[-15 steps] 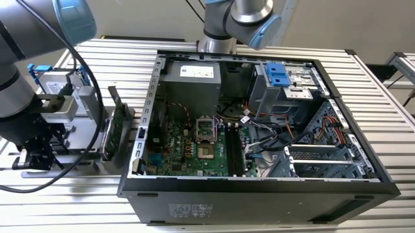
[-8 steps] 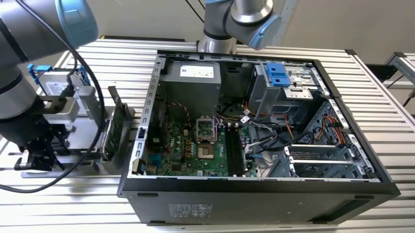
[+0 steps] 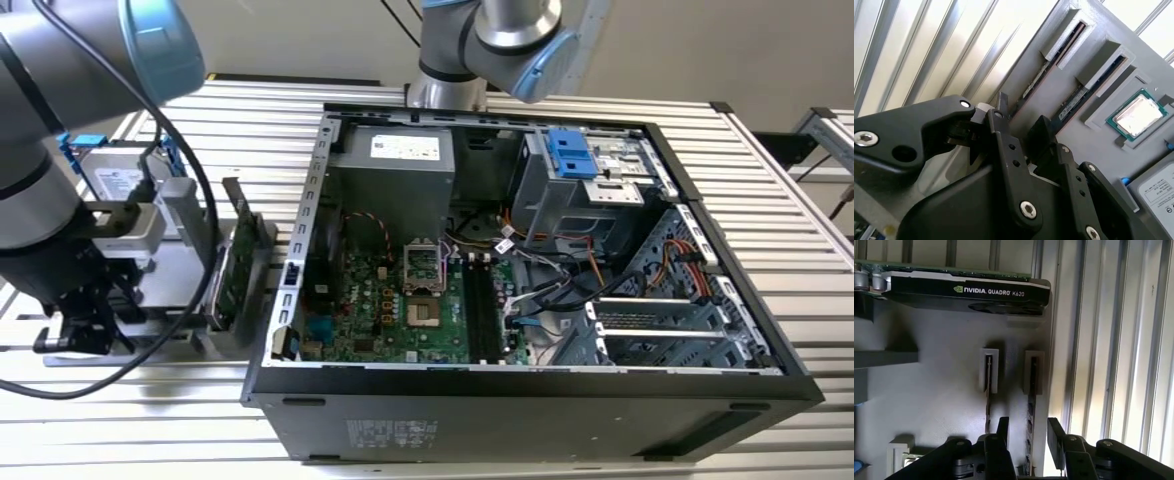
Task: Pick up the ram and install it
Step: 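Pick up the ram and move it above insertion slot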
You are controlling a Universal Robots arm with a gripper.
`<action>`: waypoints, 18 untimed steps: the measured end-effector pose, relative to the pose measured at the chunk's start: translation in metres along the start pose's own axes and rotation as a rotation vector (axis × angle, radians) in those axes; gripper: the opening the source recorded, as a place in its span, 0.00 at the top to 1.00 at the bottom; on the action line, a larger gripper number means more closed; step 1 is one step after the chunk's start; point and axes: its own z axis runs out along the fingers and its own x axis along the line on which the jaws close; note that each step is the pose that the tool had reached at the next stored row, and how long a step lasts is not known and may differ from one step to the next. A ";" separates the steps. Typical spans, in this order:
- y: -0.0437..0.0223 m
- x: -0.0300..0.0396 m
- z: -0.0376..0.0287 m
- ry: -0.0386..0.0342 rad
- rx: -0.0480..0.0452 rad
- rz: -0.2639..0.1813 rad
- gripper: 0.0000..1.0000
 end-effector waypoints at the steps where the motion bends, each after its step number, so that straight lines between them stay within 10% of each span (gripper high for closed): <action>1: 0.0000 0.0001 0.0006 -0.0022 0.0005 0.000 0.00; 18: -0.0001 0.0005 0.0071 -0.0109 0.0013 -0.002 0.00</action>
